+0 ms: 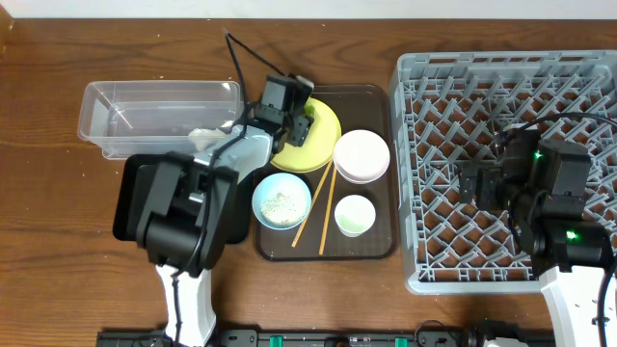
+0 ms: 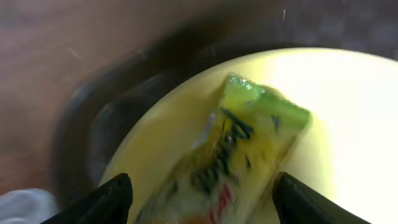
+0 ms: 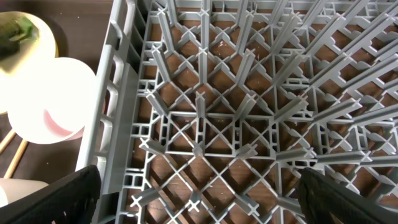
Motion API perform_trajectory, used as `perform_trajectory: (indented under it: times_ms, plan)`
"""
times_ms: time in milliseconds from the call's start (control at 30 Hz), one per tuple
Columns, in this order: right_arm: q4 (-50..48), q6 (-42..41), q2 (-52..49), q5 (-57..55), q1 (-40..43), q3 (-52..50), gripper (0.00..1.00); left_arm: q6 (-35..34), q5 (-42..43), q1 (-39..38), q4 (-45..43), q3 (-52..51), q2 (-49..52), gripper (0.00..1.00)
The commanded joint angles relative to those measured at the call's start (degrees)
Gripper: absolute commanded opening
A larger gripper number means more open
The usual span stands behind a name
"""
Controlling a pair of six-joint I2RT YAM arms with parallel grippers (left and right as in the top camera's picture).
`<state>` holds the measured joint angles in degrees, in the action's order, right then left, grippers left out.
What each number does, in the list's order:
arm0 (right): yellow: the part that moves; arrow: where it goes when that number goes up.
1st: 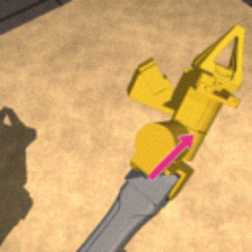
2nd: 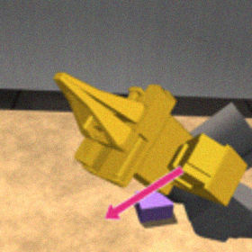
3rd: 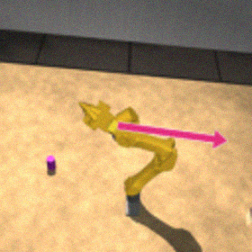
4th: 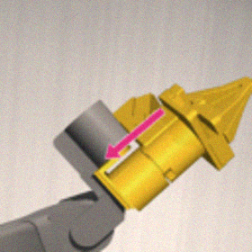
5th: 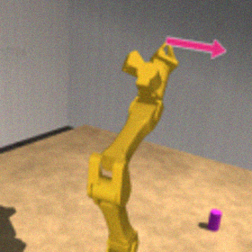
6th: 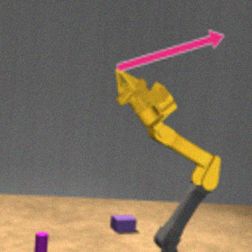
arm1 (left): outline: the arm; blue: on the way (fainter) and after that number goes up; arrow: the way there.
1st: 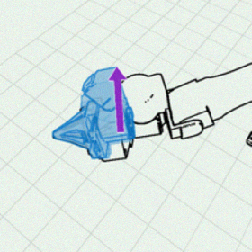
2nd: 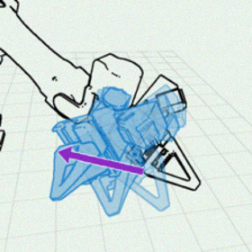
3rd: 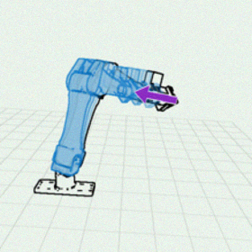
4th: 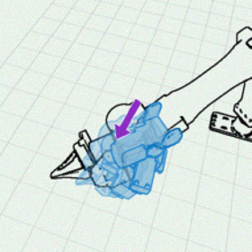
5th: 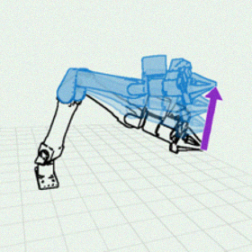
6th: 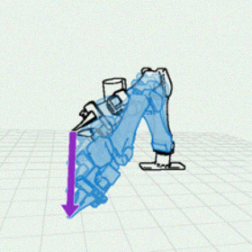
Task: Sort waste into correct bins and load items into the dishwasher rack
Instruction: 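Carry the wrapper left and drop it into the clear bin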
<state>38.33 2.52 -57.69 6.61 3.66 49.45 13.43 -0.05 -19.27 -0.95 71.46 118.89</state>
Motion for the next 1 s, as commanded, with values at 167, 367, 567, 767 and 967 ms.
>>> perform_trajectory:
  times_ms: [167, 367, 567, 767, 967]
  plan:
    - [0.1, -0.7, 0.4, -0.4, 0.4, 1.1, 0.99, 0.9, -0.5, -0.6, 3.7, 0.4, 1.0, 0.49]
    - [0.1, -0.7, 0.4, -0.4, 0.4, 1.1, 0.99, -5.2, -0.5, -1.1, 9.2, 0.4, 0.3, 0.06]
    - [0.1, -0.7, 0.4, -0.4, 0.4, 1.1, 0.98, -10.9, -0.4, -1.2, 12.5, 0.4, -7.5, 0.06]
    - [0.9, -0.7, 0.4, -0.6, 0.4, 1.1, 0.99, -11.9, -1.0, 1.5, 14.7, 0.4, -20.5, 0.06]
    - [0.9, -0.7, 0.4, -0.6, 0.4, 1.1, 0.99, -21.3, -4.5, 11.4, 14.8, 0.3, -24.4, 0.06]
